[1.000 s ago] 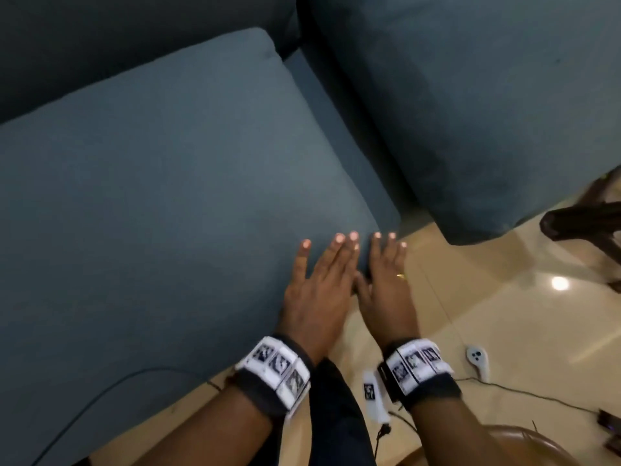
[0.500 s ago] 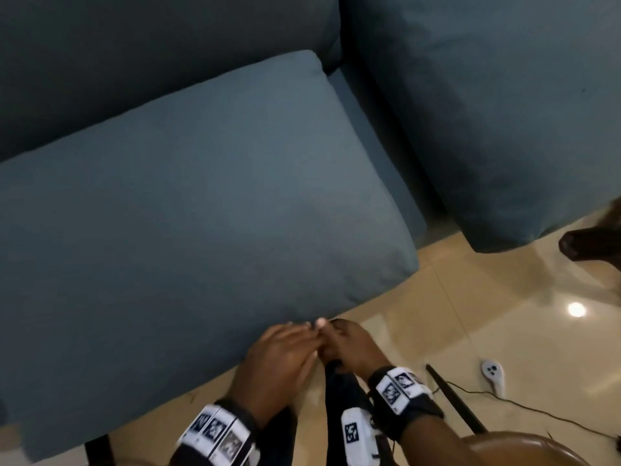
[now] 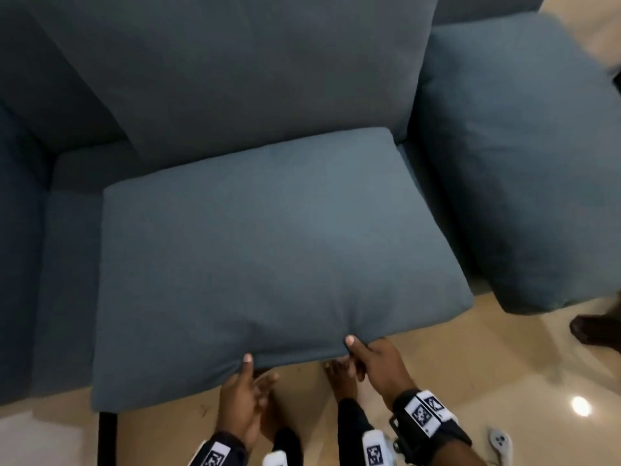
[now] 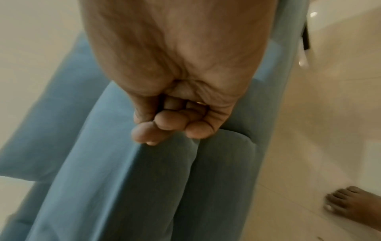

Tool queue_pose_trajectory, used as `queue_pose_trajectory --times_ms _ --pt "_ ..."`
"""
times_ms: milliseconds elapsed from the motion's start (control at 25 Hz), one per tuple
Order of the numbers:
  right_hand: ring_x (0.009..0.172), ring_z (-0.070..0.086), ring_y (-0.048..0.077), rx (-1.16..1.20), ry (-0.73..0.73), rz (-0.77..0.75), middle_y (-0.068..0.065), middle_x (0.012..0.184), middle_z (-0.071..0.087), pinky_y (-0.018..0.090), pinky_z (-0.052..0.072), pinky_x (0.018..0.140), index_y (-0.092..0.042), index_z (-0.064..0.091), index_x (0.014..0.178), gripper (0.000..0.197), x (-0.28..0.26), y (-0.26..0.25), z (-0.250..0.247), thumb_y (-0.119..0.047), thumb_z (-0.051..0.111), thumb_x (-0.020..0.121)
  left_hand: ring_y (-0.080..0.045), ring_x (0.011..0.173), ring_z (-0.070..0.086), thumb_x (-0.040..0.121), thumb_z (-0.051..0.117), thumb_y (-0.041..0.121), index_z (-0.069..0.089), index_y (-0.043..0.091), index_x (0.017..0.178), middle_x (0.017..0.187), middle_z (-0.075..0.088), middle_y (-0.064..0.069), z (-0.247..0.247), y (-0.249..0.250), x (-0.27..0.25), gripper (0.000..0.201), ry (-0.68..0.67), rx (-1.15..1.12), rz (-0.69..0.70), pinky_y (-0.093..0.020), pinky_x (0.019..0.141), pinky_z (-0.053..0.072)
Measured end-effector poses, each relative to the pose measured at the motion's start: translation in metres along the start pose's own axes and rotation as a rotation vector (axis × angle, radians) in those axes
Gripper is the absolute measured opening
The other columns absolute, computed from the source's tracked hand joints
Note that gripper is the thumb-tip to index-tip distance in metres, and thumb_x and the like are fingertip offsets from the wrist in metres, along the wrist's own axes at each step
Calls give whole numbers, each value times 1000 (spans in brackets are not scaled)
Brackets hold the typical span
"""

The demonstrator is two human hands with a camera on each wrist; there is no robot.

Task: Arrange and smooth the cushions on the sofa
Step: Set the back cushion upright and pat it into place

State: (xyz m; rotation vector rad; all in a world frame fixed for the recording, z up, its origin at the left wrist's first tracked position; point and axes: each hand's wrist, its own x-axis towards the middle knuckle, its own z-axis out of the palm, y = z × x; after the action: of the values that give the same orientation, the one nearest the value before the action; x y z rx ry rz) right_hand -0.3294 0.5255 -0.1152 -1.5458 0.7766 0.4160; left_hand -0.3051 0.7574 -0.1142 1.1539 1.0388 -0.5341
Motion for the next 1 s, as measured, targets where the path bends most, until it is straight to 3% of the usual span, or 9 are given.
queue_pose_trajectory --times_ms 80,160,320,440,600,720,840,920,1000 --pt "41 48 20 20 -26 -69 19 50 57 31 38 51 -1 68 57 51 -20 -56 4 -23 59 102 -11 34 50 103 53 27 64 -6 88 63 63 -20 0 51 -32 38 26 160 189 -15 33 25" --pt "41 47 20 16 -27 -180 18 48 57 27 39 48 2 69 61 49 -38 -123 6 -25 60 100 -15 32 46 104 51 24 60 -3 63 54 61 -18 1 107 -73 51 -31 283 375 -19 35 31" --pt "33 42 16 32 -5 -380 14 45 56 20 34 37 2 66 63 47 -53 -264 1 -25 59 101 -18 31 47 105 48 27 56 4 59 50 59 -11 26 224 -139 51 -106 322 689 -20 34 33" --pt "34 48 22 76 36 -394 15 53 60 25 42 39 0 64 71 46 -37 -327 2 -28 52 106 -18 34 52 105 44 28 53 7 63 51 61 -10 59 284 -140 48 -108 411 687 -20 32 25" --pt "55 66 26 -455 173 -542 6 67 68 44 57 59 -16 59 79 32 -9 -339 25 -39 55 101 -17 34 55 106 40 26 49 10 66 48 61 -5 77 308 -108 45 -51 462 539 -15 32 22" --pt "102 64 27 -939 384 -894 0 104 69 39 47 82 -26 62 98 31 3 -368 51 -55 53 91 -18 35 56 106 40 28 49 11 68 49 61 -6 89 342 -110 43 -30 487 473 -13 34 22" --pt "150 30 25 -1221 199 -916 1 158 41 60 14 119 -28 49 144 70 26 -387 81 -70 31 90 -26 41 60 106 41 42 54 7 66 53 64 -13 95 361 -113 55 -36 637 458 -18 38 34" --pt "151 28 23 -1283 77 -814 2 159 40 58 -1 121 -27 43 148 71 39 -386 85 -71 24 96 -28 51 65 98 45 60 58 9 61 56 68 -7 91 365 -113 65 94 970 628 -29 52 50" --pt "148 33 21 -1247 81 -809 1 155 46 55 -1 122 -27 47 144 71 44 -386 82 -72 19 96 -26 68 65 93 51 64 57 16 64 66 65 1 80 373 -106 56 332 1227 1014 -39 67 52"
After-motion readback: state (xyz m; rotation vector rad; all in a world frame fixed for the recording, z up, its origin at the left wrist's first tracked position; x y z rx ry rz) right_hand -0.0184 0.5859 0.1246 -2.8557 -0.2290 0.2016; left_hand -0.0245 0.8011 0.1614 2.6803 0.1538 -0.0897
